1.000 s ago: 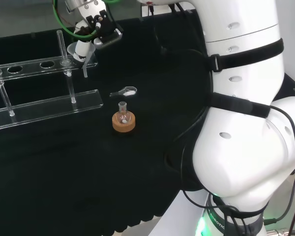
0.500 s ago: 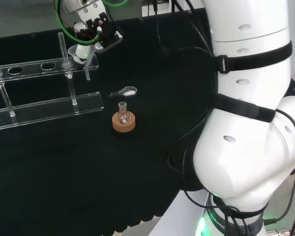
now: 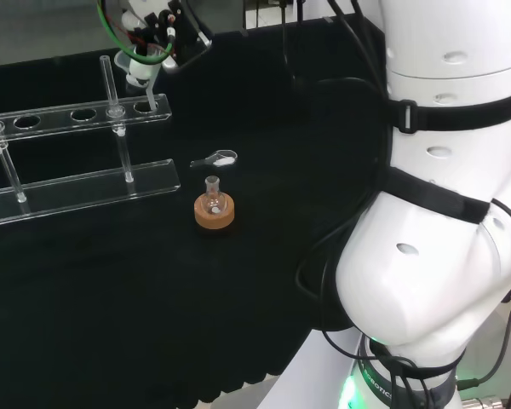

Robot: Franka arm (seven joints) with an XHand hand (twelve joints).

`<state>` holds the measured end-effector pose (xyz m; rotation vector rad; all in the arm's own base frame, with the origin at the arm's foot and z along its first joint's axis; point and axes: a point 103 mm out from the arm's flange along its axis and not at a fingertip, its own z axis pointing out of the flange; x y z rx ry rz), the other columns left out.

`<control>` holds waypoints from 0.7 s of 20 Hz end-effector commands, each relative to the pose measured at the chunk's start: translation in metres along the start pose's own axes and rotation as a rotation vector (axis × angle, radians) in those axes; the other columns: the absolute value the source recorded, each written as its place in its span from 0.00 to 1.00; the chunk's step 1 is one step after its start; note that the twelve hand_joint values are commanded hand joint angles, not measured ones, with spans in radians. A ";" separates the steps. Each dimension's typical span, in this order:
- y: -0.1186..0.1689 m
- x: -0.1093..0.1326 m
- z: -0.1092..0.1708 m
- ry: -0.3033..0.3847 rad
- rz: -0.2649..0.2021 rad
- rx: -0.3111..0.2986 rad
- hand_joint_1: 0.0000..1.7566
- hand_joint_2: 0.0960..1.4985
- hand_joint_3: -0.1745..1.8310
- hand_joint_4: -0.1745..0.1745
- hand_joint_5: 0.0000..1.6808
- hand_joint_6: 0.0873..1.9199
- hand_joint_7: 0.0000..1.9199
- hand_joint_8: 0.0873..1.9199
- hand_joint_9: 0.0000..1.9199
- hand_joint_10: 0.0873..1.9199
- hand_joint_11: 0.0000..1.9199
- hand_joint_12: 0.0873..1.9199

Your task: Pick up the funnel from the transparent funnel stand.

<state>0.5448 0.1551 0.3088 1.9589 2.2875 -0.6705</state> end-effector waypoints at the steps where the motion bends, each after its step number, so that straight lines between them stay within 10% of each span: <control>1: -0.025 -0.012 -0.018 -0.008 0.039 -0.034 0.41 0.45 0.33 0.44 0.33 0.32 0.37 0.32 0.59 0.16 0.31 0.65; 14: -0.104 -0.046 -0.033 0.004 0.150 -0.076 0.41 0.45 0.33 0.44 0.33 0.33 0.37 0.32 0.59 0.17 0.31 0.65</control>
